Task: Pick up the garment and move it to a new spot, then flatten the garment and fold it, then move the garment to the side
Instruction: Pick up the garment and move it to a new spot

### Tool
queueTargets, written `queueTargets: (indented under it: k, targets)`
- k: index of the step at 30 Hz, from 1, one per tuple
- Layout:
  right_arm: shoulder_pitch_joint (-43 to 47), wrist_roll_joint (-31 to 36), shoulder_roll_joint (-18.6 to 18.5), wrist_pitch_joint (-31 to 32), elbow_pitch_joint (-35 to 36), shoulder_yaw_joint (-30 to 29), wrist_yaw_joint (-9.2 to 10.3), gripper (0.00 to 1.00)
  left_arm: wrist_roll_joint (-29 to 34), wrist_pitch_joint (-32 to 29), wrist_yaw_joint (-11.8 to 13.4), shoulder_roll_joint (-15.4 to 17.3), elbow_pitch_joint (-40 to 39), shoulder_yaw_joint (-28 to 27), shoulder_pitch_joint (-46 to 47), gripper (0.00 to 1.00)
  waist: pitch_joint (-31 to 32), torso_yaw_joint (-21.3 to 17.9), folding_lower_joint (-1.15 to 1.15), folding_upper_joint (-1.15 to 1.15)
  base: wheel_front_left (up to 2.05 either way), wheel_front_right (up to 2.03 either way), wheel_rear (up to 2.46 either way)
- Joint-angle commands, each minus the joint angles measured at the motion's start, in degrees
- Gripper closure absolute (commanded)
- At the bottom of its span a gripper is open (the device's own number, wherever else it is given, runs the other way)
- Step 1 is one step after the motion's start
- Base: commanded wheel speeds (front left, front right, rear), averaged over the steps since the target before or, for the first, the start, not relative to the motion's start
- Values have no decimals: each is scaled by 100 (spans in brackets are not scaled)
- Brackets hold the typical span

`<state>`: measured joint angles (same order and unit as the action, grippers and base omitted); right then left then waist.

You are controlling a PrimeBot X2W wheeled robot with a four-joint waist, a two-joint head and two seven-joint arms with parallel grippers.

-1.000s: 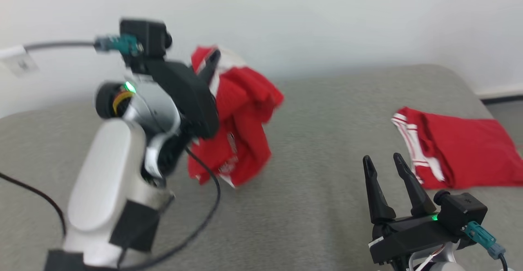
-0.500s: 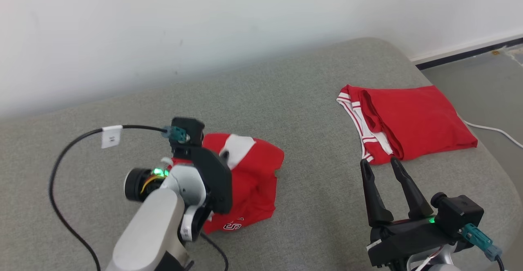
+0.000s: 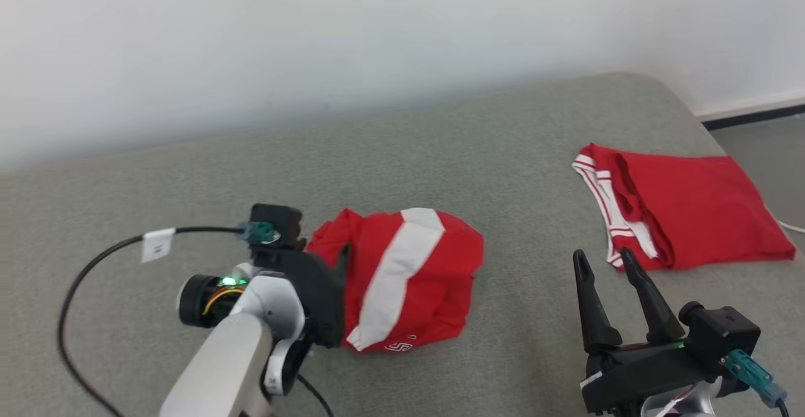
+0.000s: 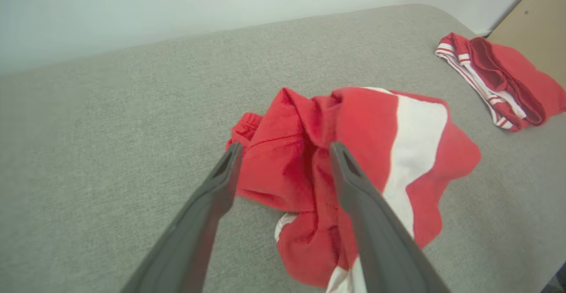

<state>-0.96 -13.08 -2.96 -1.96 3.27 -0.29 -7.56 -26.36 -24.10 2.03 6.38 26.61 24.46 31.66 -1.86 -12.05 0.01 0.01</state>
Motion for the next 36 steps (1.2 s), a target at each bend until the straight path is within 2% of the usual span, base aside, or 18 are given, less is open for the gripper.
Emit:
queueTargets:
  k: [1, 2, 3, 4, 6, 10, 12, 14, 18, 25, 29, 36]
  targets:
    - [64, 52, 17, 20, -16, -31, 12, 0, 17, 153, 37, 95, -160, -66, -164, 0, 153, 266, -1, -1, 0, 0, 0]
    - [74, 69, 17, 18, -20, -76, 12, 0, 0, 274, 64, 144, -282, -128, -246, 0, 177, 330, -1, -1, 0, 0, 0]
    - [133, 121, 16, 18, -47, -225, 12, 0, -36, 840, 185, 377, -811, -403, -716, 0, 285, 536, -1, -1, 0, 0, 0]
    - [157, 136, 17, 13, -47, -297, 12, 0, -69, 1196, 227, 472, -1106, -548, -997, 0, 333, 625, -1, -1, 0, 0, 0]
    - [207, 163, 17, -16, -38, -398, 12, 0, -190, 1783, 238, 538, -1463, -782, -1493, 0, 398, 751, -1, -1, 0, 0, 0]
    - [288, 201, 17, -74, -62, -470, 12, 0, -103, 2826, 205, 664, -1811, -1046, -2146, 0, 460, 884, -1, -1, 0, 0, 0]
    - [325, 250, -5, -122, -76, -421, 12, 0, -154, 3349, 239, 607, -1858, -1176, -2526, 0, 493, 914, -1, -1, 0, 0, 0]
    - [392, 245, -23, -160, -116, -406, 12, 0, -78, 3651, 229, 637, -1846, -1233, -2850, 0, 528, 936, -1, -1, 0, 0, 0]
    - [560, 213, -105, -233, -152, -421, 12, 0, 82, 3890, 235, 599, -1932, -1343, -3361, 0, 571, 1001, -1, -1, 0, 0, 0]
    - [874, 195, -236, -270, -236, -383, 12, 0, 351, 3934, 309, 506, -2290, -1543, -3893, 0, 607, 1042, -1, -1, 0, 0, 0]
    - [1018, 203, -305, -328, -249, -288, 12, 0, 496, 3926, 207, 381, -2613, -1874, -4166, 0, 608, 1042, -1, -1, 0, 0, 0]
    - [1026, 181, -332, -488, -443, -186, 12, 0, 687, 3928, 11, 222, -2750, -2100, -4280, 0, 571, 1067, -1, -1, 0, 0, 0]
